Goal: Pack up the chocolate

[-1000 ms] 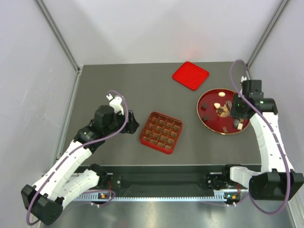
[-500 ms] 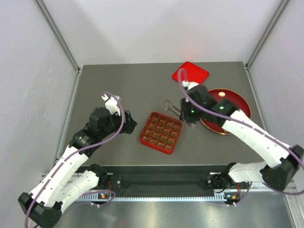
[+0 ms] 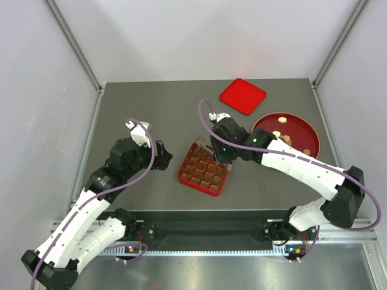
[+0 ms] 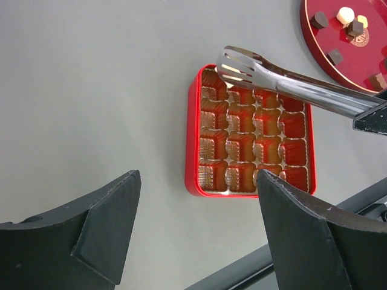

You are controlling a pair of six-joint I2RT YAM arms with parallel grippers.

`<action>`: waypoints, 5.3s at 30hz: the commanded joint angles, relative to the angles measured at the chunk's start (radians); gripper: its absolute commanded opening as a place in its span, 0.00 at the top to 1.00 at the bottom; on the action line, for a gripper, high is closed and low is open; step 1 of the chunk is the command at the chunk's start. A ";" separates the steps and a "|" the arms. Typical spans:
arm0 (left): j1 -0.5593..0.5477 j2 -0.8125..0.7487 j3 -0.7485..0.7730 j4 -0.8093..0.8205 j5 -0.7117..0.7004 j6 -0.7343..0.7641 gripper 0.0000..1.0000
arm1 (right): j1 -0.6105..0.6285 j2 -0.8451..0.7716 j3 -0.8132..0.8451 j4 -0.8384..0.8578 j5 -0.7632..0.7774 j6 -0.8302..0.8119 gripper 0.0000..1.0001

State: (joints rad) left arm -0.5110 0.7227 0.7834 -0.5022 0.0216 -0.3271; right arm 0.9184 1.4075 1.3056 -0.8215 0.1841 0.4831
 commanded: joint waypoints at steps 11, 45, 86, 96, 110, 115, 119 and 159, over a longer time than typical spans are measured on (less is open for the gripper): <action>-0.003 -0.008 0.011 0.011 -0.015 0.017 0.17 | 0.028 0.048 0.055 0.093 0.032 0.009 0.82; -0.003 -0.020 0.008 0.010 -0.014 0.013 0.17 | -0.240 -0.123 0.089 -0.114 0.193 -0.041 0.67; -0.003 0.000 0.005 0.013 -0.011 0.010 0.17 | -0.786 -0.231 -0.341 0.008 0.037 -0.181 0.59; -0.003 -0.006 0.004 0.017 -0.006 0.011 0.17 | -0.794 -0.217 -0.342 0.019 0.037 -0.196 0.66; -0.003 -0.009 0.004 0.017 -0.012 0.010 0.17 | -0.741 -0.352 -0.121 -0.159 -0.084 -0.198 0.80; -0.003 -0.012 0.004 0.014 -0.014 0.010 0.17 | -0.554 -0.352 -0.083 -0.108 -0.101 -0.150 0.80; -0.003 -0.012 0.004 0.013 -0.012 0.010 0.17 | -0.374 -0.297 -0.074 -0.056 -0.068 -0.094 0.80; -0.003 -0.012 0.004 0.013 -0.012 0.011 0.17 | -0.013 -0.120 0.070 -0.152 0.168 -0.015 0.62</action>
State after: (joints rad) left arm -0.5110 0.7223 0.7834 -0.5026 0.0162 -0.3218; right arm 0.9005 1.3304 1.3006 -0.9253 0.2493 0.4469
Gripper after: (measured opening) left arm 0.832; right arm 0.390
